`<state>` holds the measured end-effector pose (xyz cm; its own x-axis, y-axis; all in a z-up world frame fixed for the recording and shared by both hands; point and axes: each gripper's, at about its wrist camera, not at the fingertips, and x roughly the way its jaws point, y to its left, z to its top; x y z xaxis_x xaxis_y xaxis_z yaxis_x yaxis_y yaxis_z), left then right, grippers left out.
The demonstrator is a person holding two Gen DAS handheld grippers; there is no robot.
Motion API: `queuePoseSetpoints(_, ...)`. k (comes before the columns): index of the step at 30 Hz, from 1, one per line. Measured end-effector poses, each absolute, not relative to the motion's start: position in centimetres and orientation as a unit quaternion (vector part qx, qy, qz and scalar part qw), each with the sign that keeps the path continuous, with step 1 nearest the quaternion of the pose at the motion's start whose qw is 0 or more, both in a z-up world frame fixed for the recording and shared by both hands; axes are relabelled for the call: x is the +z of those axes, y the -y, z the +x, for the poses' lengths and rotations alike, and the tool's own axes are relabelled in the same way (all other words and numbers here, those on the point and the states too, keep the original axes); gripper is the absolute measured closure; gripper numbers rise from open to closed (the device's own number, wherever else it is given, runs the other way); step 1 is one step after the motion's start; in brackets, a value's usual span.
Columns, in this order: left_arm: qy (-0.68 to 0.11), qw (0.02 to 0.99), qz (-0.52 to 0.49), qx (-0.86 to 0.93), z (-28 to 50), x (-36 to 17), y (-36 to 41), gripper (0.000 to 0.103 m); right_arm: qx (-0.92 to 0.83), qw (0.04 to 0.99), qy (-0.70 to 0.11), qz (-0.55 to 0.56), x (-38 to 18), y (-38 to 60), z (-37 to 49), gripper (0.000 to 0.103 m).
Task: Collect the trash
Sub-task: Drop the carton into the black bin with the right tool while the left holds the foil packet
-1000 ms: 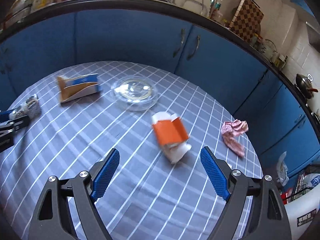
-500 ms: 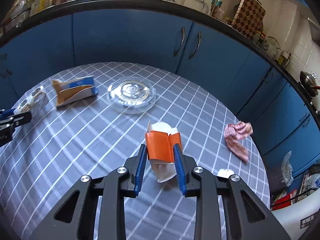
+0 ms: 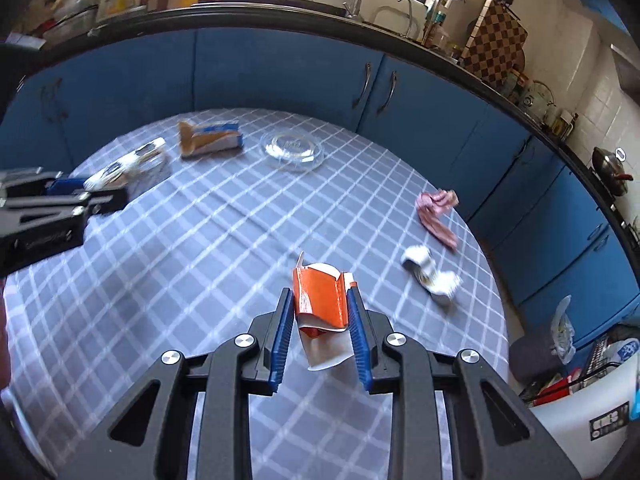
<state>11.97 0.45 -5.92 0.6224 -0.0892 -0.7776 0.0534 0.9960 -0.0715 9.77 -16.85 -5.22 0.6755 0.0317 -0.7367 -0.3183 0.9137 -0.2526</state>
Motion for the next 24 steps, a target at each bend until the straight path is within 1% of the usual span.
queuePoseSetpoints(8,-0.425,0.901,0.014,-0.085,9.4,-4.3,5.3,0.066,0.080,0.903,-0.381,-0.182,-4.1,20.6,5.1,0.076)
queuePoseSetpoints(16,-0.414,0.900,0.046,-0.130,8.1,-3.0,11.5,0.066,0.034,0.913,-0.373,-0.163,-3.2,26.2,2.6,0.076)
queuePoseSetpoints(24,-0.408,0.890,0.085,-0.185,7.8,-2.4,19.3,0.066,-0.022,0.918,-0.374,-0.133,-3.3,32.5,0.8,0.076)
